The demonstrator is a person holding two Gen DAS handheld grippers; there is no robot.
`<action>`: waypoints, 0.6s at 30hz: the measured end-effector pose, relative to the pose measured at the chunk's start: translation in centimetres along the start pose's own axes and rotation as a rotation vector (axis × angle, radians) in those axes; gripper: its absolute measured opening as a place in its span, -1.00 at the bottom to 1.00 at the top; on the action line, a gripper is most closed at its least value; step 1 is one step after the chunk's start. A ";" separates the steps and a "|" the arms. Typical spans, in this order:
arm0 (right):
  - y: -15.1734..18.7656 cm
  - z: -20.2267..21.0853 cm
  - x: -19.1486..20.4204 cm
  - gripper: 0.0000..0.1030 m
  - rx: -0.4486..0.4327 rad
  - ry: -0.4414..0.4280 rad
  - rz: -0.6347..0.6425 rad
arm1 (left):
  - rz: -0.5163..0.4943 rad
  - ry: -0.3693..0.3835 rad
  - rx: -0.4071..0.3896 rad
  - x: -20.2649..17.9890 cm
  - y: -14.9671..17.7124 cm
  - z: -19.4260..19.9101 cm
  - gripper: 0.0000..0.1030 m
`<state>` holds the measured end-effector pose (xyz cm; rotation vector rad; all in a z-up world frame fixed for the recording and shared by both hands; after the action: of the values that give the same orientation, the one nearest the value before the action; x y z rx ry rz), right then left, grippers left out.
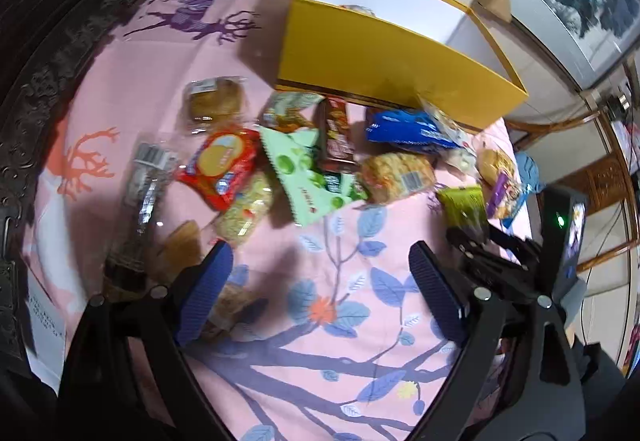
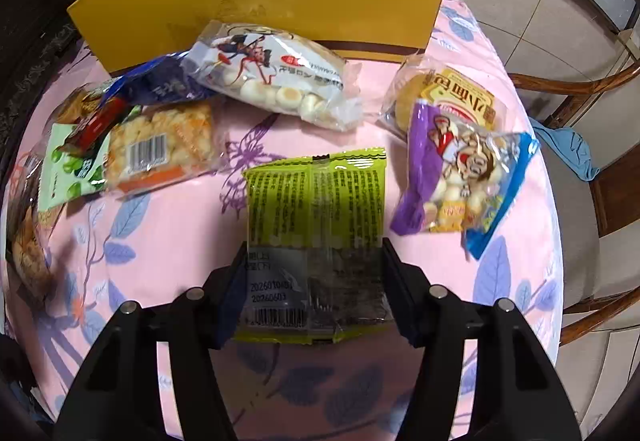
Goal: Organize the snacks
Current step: 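Grasp the green snack packet with the right tool while the left tool grasps the brown chocolate wafer bar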
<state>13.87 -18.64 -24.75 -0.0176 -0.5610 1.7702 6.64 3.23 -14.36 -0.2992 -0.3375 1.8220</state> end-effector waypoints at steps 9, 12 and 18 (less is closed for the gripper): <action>1.6 0.4 1.9 0.18 0.031 -0.088 -0.010 | 0.006 -0.047 0.031 2.8 -0.3 -1.0 0.77; 1.3 0.0 1.6 0.18 0.037 -0.086 -0.004 | -0.011 0.016 0.023 0.6 -0.9 -1.6 0.77; 2.1 0.3 2.3 0.20 0.043 -0.079 -0.003 | -0.091 -0.014 -0.007 -4.1 -4.7 -5.9 0.77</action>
<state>11.19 -16.98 -24.66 0.0834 -0.5795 1.7858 14.11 1.00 -17.89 -0.2718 -0.3615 1.7347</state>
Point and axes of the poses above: each gripper's, at about its wrist camera, not at the fingertips, and z roughly against the way its jaws point, x to its left, y to its underside, the point moved 6 cm from there along -z, roughly the way its jaws point, and after that the axes turned 13 degrees about -y, right-handed, at the moved point
